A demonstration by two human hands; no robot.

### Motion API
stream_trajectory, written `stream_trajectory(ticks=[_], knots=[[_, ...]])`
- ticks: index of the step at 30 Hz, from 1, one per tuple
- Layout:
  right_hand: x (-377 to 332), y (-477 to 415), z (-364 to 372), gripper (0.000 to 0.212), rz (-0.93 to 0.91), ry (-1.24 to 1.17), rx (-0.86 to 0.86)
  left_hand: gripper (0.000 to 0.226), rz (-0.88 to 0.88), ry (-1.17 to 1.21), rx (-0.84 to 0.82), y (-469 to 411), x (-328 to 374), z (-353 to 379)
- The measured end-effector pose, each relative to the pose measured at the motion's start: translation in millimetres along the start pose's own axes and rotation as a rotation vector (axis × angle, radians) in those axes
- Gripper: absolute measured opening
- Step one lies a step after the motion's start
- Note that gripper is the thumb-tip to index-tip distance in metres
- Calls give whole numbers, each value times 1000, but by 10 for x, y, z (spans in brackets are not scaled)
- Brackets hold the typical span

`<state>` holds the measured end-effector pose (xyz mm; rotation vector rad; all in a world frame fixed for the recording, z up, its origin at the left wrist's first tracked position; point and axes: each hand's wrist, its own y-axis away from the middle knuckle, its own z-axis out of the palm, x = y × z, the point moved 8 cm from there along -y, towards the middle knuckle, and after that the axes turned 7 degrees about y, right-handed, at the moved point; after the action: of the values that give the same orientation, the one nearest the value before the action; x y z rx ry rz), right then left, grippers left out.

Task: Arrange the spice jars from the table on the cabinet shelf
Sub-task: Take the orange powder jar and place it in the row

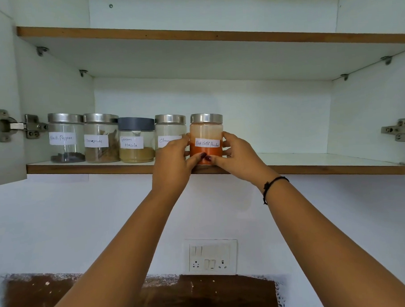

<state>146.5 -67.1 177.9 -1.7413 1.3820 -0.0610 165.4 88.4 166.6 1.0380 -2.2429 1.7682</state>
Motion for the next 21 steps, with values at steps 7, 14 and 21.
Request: stream_trajectory(ticks=[7,14,21], knots=[[41,-73,52,68,16,23,3,46,3,-188,30,-30,-35,18],[48,-125,92,68,34,61,23,40,-43,-216,47,-79,-78,19],[46,-172,135,68,41,128,30,32,-36,-206,95,-74,-70,-5]])
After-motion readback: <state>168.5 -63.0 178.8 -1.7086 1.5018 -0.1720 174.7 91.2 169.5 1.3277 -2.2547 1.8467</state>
